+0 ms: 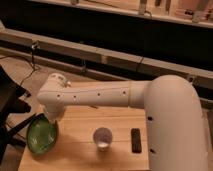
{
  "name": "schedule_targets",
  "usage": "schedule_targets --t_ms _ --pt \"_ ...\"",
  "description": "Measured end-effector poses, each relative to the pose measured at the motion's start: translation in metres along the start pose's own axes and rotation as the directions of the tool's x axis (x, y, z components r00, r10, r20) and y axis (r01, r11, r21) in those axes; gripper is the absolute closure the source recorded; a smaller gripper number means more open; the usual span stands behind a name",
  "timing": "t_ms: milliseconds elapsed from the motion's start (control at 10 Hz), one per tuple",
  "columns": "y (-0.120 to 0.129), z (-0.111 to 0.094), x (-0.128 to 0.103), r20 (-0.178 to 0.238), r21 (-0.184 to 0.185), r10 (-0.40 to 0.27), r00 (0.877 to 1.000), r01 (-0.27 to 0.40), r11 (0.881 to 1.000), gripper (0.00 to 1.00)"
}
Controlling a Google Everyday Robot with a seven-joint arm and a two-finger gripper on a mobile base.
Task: Pick up the ceramic bowl
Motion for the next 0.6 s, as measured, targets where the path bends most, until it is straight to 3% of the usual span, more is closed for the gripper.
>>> schedule_targets --t_ms 400,600 --pt "-0.003 -0.025 -0.002 -0.023 -0.003 -0.002 1.0 0.002 1.0 0.83" --pt "-0.003 -0.024 0.001 -0.015 -0.001 -0.003 1.0 0.003 1.0 0.83"
